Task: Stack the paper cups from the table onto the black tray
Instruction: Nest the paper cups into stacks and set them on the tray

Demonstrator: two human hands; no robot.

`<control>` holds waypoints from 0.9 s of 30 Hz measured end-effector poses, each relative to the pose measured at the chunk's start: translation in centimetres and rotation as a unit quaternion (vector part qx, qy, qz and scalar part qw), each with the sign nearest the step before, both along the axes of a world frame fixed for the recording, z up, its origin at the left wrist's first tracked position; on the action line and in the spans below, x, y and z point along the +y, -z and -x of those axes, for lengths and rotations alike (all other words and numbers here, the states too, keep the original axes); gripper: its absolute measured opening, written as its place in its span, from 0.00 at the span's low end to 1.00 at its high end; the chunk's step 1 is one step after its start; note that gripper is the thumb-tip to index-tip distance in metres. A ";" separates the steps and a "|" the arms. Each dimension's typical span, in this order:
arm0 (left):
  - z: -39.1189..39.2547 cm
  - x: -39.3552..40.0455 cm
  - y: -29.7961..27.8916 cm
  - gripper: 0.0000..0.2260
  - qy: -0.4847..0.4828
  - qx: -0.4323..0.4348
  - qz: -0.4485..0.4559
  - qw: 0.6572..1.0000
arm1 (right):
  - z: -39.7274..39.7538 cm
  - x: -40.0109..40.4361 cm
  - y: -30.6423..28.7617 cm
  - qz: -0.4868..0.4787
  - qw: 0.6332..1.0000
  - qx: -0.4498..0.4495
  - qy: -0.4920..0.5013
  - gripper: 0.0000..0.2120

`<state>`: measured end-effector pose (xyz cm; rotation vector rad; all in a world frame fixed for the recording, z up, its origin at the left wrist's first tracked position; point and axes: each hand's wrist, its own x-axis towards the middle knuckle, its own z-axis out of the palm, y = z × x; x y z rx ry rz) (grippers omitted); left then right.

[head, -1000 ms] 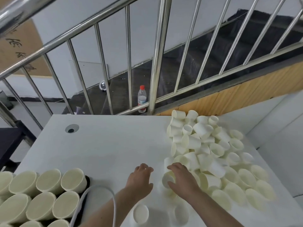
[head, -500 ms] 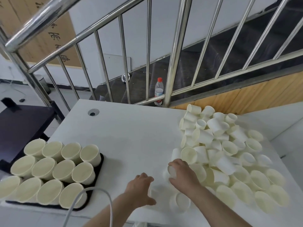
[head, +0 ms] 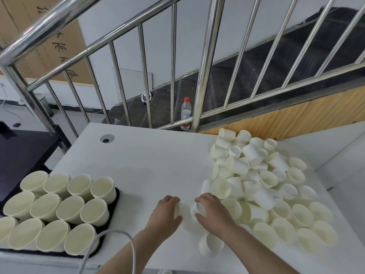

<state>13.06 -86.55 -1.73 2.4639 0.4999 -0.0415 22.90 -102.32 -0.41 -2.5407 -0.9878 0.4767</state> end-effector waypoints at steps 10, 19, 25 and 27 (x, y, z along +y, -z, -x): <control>-1.4 1.2 -1.3 0.24 -0.081 -0.105 0.155 0.979 | -0.9 2.6 -1.7 -0.204 0.920 0.268 0.202 0.05; -2.2 2.4 -0.5 0.38 0.011 -0.040 0.077 0.996 | -0.7 3.6 -1.3 -0.081 0.992 0.096 0.015 0.10; -3.4 2.6 0.1 0.36 0.037 0.001 0.023 0.999 | -1.2 3.5 -0.5 -0.059 0.995 0.081 -0.013 0.13; -3.7 2.8 0.3 0.34 0.029 0.022 0.013 0.999 | -1.6 3.2 -0.4 -0.071 0.994 0.080 0.001 0.14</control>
